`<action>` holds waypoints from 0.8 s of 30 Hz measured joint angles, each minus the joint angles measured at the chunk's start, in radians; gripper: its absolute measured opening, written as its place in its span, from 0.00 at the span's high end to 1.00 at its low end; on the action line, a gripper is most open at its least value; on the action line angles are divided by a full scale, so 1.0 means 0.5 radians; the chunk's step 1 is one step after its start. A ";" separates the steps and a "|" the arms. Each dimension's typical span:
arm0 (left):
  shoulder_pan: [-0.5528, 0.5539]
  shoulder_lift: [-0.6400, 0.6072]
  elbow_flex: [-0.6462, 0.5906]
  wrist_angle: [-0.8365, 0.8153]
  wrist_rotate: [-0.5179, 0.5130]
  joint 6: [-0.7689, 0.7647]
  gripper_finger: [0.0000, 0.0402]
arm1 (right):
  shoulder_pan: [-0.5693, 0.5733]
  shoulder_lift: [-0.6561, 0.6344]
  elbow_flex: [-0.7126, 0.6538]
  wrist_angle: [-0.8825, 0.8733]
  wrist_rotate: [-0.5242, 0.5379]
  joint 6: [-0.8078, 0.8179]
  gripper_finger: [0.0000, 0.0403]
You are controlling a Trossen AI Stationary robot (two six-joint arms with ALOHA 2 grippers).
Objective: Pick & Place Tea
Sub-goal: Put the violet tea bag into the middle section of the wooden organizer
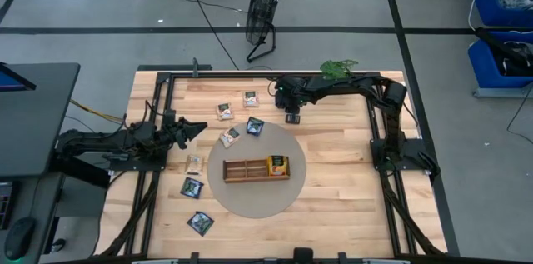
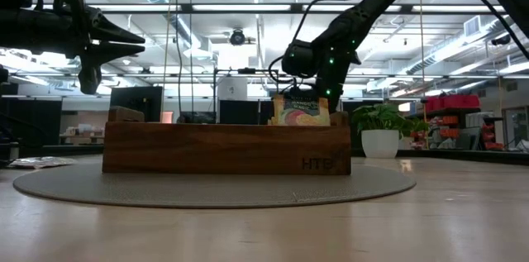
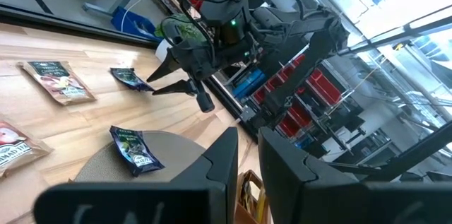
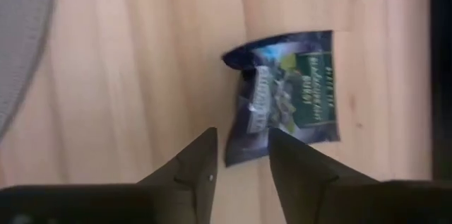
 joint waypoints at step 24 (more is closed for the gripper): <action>0.000 0.000 0.000 0.046 -0.142 -0.578 0.85 | 0.168 -0.179 0.000 -0.066 0.141 0.038 1.00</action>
